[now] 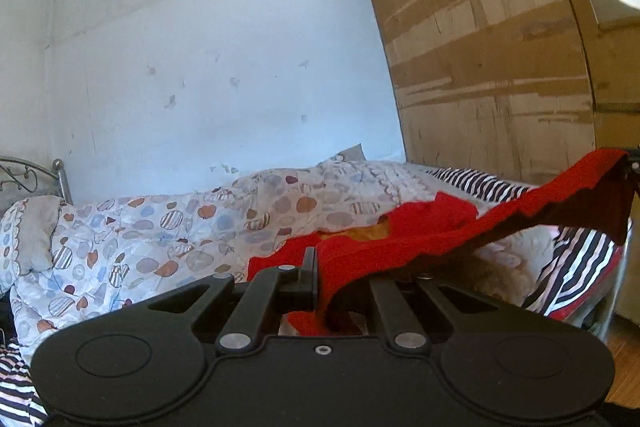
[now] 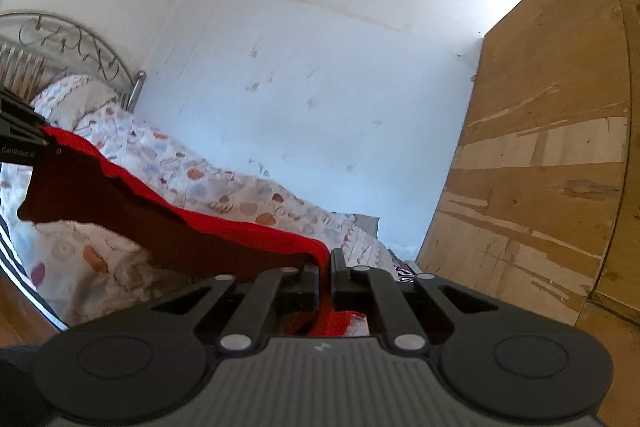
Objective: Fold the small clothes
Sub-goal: 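Lift the hem with both grippers and fold it over toward the collar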
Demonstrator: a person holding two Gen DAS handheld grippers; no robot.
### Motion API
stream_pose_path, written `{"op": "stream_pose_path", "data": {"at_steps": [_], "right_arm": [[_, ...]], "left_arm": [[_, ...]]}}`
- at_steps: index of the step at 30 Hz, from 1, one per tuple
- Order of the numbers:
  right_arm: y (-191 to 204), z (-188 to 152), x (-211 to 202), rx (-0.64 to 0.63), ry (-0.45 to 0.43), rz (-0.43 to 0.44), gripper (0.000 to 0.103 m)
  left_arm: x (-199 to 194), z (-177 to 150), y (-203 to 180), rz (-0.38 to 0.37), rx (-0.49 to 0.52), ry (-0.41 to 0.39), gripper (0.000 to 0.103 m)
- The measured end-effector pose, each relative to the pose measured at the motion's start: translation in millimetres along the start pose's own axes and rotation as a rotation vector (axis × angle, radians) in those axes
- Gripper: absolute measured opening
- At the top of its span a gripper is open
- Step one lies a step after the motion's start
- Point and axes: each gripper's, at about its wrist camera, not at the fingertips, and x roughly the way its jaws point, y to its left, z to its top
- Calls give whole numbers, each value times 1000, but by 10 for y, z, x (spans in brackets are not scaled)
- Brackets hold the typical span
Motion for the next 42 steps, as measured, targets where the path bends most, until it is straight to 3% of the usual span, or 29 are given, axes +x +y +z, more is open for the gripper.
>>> {"op": "stream_pose_path", "data": {"at_steps": [9,17,29,42], "right_arm": [[-44,60,250,-15,-8,13,6],[-212,228,943,-28,-24,54,6],[-650,329,2753,20,62,162,6],[-603,-216,4276,35,243,212,7]], "left_arm": [[171,73,78,11,-11,28,5],[784,334,247,10,48,38,5],[2458,711,586,-37,116,96,6],[4175,297,698,-77,117,277,6]]}}
